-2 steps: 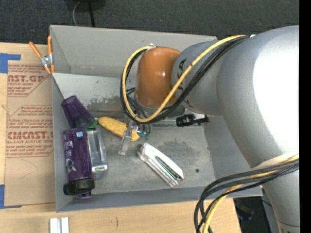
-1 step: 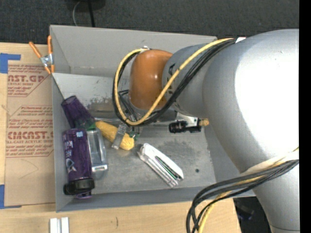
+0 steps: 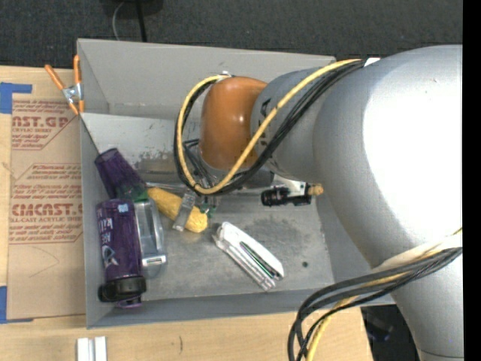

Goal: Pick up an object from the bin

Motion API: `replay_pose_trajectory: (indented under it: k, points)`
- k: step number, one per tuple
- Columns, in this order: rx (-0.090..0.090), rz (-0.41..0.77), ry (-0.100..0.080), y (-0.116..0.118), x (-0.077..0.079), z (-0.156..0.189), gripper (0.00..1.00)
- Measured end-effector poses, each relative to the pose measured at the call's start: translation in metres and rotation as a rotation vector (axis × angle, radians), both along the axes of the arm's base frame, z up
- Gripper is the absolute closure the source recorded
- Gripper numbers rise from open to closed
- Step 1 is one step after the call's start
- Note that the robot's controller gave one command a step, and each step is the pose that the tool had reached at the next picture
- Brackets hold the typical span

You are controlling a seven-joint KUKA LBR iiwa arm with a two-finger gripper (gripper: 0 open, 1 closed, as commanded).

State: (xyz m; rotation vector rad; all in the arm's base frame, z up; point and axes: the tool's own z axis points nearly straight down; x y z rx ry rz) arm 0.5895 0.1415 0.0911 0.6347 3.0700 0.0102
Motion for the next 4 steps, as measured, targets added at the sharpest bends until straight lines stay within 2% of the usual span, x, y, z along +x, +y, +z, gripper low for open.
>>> replay_pose_trajectory:
  k: [1,2,3,4]
  points:
    - [-0.002,0.024,0.009,0.004,-0.006,0.042,1.0]
    - [0.001,0.08,-0.014,-0.002,0.002,0.064,1.0]
    - [-0.004,0.091,0.014,-0.007,-0.005,0.082,1.0]
    - [-0.002,0.091,0.007,-0.007,-0.004,0.099,1.0]
